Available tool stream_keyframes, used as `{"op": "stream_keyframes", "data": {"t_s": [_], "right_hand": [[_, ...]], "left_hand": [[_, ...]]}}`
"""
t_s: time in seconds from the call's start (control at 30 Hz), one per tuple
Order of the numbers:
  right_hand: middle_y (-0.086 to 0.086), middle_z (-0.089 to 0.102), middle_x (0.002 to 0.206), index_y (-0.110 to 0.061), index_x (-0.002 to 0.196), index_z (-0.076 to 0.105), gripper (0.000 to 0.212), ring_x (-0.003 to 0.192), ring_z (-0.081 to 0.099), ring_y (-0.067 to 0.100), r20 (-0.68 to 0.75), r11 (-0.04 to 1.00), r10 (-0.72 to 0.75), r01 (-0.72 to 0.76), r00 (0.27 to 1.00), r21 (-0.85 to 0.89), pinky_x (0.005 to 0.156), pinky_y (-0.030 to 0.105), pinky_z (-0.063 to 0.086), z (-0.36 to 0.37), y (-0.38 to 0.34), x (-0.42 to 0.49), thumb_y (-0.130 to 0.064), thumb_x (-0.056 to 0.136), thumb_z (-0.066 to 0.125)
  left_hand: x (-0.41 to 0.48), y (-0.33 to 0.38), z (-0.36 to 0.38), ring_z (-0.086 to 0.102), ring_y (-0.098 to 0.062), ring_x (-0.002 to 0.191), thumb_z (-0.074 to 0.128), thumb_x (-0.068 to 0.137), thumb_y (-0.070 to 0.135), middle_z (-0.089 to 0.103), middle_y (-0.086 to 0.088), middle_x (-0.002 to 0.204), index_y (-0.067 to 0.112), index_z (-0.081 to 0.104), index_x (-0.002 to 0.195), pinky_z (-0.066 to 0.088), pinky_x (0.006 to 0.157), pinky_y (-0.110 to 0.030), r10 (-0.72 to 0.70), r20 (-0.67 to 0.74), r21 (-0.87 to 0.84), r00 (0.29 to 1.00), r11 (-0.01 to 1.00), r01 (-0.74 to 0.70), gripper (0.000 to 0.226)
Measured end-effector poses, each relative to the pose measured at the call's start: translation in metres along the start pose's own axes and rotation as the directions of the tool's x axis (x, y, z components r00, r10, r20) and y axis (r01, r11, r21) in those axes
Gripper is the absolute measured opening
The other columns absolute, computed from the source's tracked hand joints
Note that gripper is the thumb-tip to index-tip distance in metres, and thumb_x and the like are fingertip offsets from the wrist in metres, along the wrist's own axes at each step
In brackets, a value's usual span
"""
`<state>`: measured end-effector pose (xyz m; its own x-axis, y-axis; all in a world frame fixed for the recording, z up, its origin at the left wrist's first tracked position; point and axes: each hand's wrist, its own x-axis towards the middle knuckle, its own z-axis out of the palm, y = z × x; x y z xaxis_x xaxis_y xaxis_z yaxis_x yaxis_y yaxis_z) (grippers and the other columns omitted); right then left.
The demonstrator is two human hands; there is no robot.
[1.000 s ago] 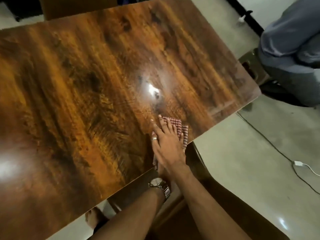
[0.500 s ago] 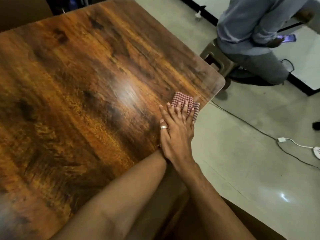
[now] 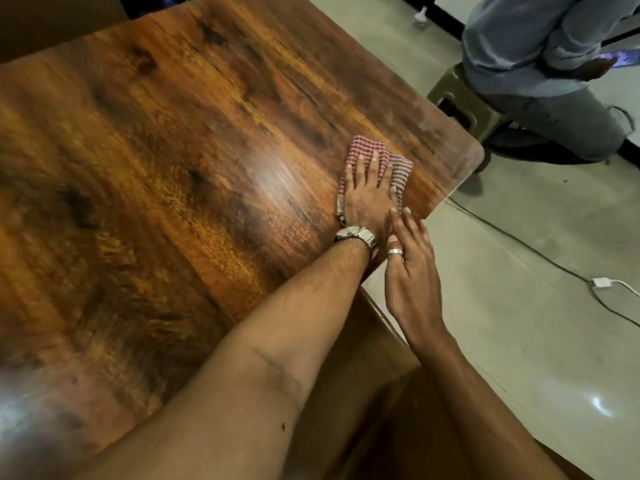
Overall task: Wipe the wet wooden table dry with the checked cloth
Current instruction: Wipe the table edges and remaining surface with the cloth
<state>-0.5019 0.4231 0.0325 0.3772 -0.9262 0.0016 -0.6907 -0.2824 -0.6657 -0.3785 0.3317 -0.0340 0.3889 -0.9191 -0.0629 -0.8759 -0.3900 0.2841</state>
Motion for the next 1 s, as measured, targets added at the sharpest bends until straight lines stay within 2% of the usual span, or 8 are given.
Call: {"op": "stream_keyframes", "data": {"t_s": [0.17, 0.4, 0.47, 0.6, 0.7, 0.8, 0.9, 1.0], "right_hand": [[-0.010, 0.016, 0.165, -0.033, 0.154, 0.027, 0.047, 0.153, 0.003, 0.011, 0.140, 0.995, -0.038, 0.050, 0.989, -0.082, 0.126, 0.042, 0.006, 0.035, -0.016, -0.006, -0.036, 0.107, 0.025], [-0.005, 0.015, 0.165, -0.031, 0.154, 0.027, 0.052, 0.154, 0.000, 0.016, 0.387, 0.941, -0.199, 0.286, 0.900, -0.181, 0.125, 0.045, 0.000, 0.108, -0.054, -0.024, -0.040, 0.104, 0.019], [-0.004, 0.017, 0.165, -0.030, 0.154, 0.028, 0.049, 0.154, 0.002, 0.017, 0.434, 0.919, -0.237, 0.345, 0.869, -0.190, 0.125, 0.047, 0.001, 0.128, -0.070, -0.032, -0.036, 0.106, 0.022], [-0.003, 0.018, 0.164, -0.029, 0.153, 0.031, 0.049, 0.153, 0.004, 0.018, 0.499, 0.894, -0.283, 0.413, 0.819, -0.171, 0.125, 0.046, 0.002, 0.154, -0.100, -0.051, -0.032, 0.105, 0.025], [-0.001, 0.016, 0.165, -0.030, 0.154, 0.029, 0.049, 0.154, 0.001, 0.021, 0.558, 0.870, -0.277, 0.450, 0.782, -0.199, 0.125, 0.049, 0.003, 0.170, -0.120, -0.065, -0.031, 0.105, 0.028], [0.000, 0.011, 0.165, -0.029, 0.153, 0.030, 0.049, 0.154, -0.002, 0.024, 0.565, 0.862, -0.256, 0.449, 0.784, -0.233, 0.125, 0.048, 0.001, 0.178, -0.133, -0.078, -0.030, 0.104, 0.030], [0.002, 0.005, 0.166, -0.029, 0.154, 0.028, 0.051, 0.154, -0.004, 0.027, 0.598, 0.834, -0.230, 0.472, 0.768, -0.285, 0.125, 0.048, 0.000, 0.183, -0.145, -0.084, -0.031, 0.104, 0.031], [0.002, 0.002, 0.166, -0.029, 0.155, 0.025, 0.052, 0.154, -0.005, 0.028, 0.623, 0.808, -0.229, 0.503, 0.748, -0.307, 0.125, 0.048, 0.001, 0.191, -0.159, -0.084, -0.032, 0.103, 0.033]], "left_hand": [[-0.016, -0.137, -0.027, 0.009, -0.031, 0.157, 0.025, 0.105, 0.039, 0.014, -0.004, 0.171, 0.028, 0.021, 0.161, 0.004, 0.127, -0.052, -0.229, -0.093, -0.015, 0.969, 0.973, 0.229, 0.058], [-0.138, -0.328, -0.075, 0.016, -0.032, 0.155, 0.025, 0.104, 0.040, 0.022, -0.006, 0.168, 0.027, 0.027, 0.160, 0.007, 0.127, -0.050, -0.530, -0.153, 0.012, 0.834, 0.843, 0.538, 0.057], [-0.189, -0.377, -0.086, 0.016, -0.033, 0.155, 0.026, 0.105, 0.040, 0.021, -0.006, 0.169, 0.027, 0.027, 0.160, 0.006, 0.127, -0.050, -0.620, -0.160, -0.008, 0.768, 0.779, 0.627, 0.057], [-0.311, -0.461, -0.109, 0.014, -0.035, 0.156, 0.027, 0.108, 0.038, 0.016, -0.008, 0.170, 0.025, 0.022, 0.162, 0.005, 0.127, -0.050, -0.794, -0.151, -0.084, 0.588, 0.603, 0.793, 0.056], [-0.414, -0.497, -0.122, 0.007, -0.035, 0.157, 0.021, 0.108, 0.039, 0.009, -0.007, 0.171, 0.026, 0.016, 0.163, 0.000, 0.127, -0.048, -0.880, -0.176, -0.112, 0.440, 0.463, 0.879, 0.057], [-0.497, -0.513, -0.126, 0.000, -0.030, 0.158, 0.018, 0.109, 0.037, 0.000, -0.005, 0.172, 0.025, 0.011, 0.163, -0.004, 0.128, -0.047, -0.930, -0.157, -0.139, 0.333, 0.355, 0.925, 0.056], [-0.534, -0.522, -0.126, 0.002, -0.031, 0.158, 0.023, 0.110, 0.035, 0.002, -0.005, 0.172, 0.025, 0.014, 0.163, -0.001, 0.128, -0.049, -0.957, -0.153, -0.175, 0.249, 0.274, 0.946, 0.055], [-0.520, -0.539, -0.129, 0.004, -0.032, 0.157, 0.024, 0.110, 0.036, 0.005, -0.006, 0.171, 0.025, 0.016, 0.163, 0.001, 0.127, -0.048, -0.973, -0.166, -0.189, 0.158, 0.189, 0.964, 0.055]]}}
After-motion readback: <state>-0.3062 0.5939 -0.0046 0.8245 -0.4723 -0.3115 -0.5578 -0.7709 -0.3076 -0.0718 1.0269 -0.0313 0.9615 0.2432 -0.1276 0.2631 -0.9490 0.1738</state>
